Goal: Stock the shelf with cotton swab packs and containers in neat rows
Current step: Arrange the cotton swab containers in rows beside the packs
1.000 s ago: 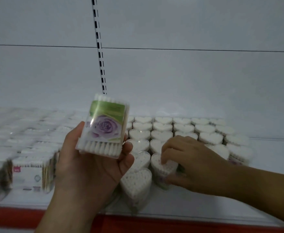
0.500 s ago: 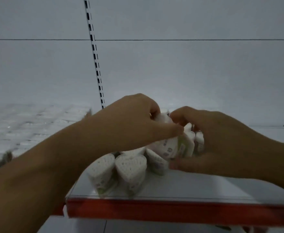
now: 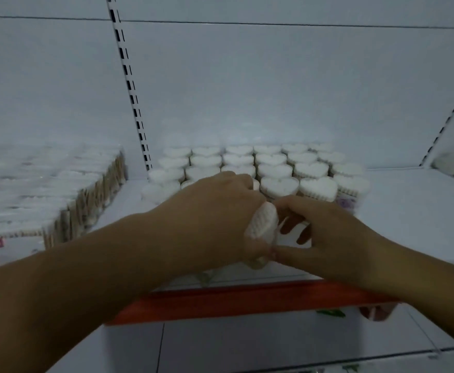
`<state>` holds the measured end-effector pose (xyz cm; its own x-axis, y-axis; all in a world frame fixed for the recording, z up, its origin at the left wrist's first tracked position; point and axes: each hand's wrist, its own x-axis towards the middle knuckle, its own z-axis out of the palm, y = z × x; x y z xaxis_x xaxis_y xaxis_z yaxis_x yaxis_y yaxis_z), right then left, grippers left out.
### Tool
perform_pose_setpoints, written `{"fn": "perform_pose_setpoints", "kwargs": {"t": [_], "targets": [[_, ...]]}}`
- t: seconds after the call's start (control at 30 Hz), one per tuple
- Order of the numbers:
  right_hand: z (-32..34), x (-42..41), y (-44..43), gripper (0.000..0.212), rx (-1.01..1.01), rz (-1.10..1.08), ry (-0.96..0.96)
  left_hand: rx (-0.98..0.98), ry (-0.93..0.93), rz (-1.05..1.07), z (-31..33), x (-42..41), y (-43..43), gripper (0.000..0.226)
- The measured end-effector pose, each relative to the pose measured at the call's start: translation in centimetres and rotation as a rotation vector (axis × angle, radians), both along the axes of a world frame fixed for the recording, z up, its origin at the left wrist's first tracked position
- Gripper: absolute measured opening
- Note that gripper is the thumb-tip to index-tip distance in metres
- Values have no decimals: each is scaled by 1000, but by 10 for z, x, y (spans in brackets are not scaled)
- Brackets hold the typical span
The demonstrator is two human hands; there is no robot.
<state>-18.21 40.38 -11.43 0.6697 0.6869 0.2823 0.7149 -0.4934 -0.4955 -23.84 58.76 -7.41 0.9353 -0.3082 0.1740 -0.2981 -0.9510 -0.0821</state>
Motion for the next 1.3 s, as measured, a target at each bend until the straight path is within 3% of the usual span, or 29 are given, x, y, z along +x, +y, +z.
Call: {"fn": "perform_pose_setpoints", "kwargs": {"t": [0.13, 0.27, 0.4, 0.47, 0.63, 0.77, 0.97, 1.1, 1.3], "targets": [[-1, 4, -12, 33, -22, -5, 86, 50, -48, -83, -18, 0, 0, 51], [-1, 11, -29, 19, -46, -19, 61, 89, 47, -43, -20, 2, 5, 74], [9, 19, -73, 4, -36, -82, -242, 148, 180, 60, -5, 2, 0, 117], [15, 29, -108, 7, -129, -90, -419, 132, 168, 69, 7, 8, -19, 123], [26, 75, -230, 34, -381, -268, -471, 0, 158, -64, 34, 68, -138, 111], [34, 103, -348, 60, -556, -499, -336, -7, 262, -146, 32, 135, -256, 85], [30, 98, -490, 61, -399, -713, -168, -122, 280, -308, 18, 198, -399, 73], [20, 93, -549, 48, -323, -709, -245, -106, 240, -376, 3, 220, -470, 64], [-2, 121, -588, 38, -117, -730, -258, -304, 238, -458, -2, 252, -535, 45]]}}
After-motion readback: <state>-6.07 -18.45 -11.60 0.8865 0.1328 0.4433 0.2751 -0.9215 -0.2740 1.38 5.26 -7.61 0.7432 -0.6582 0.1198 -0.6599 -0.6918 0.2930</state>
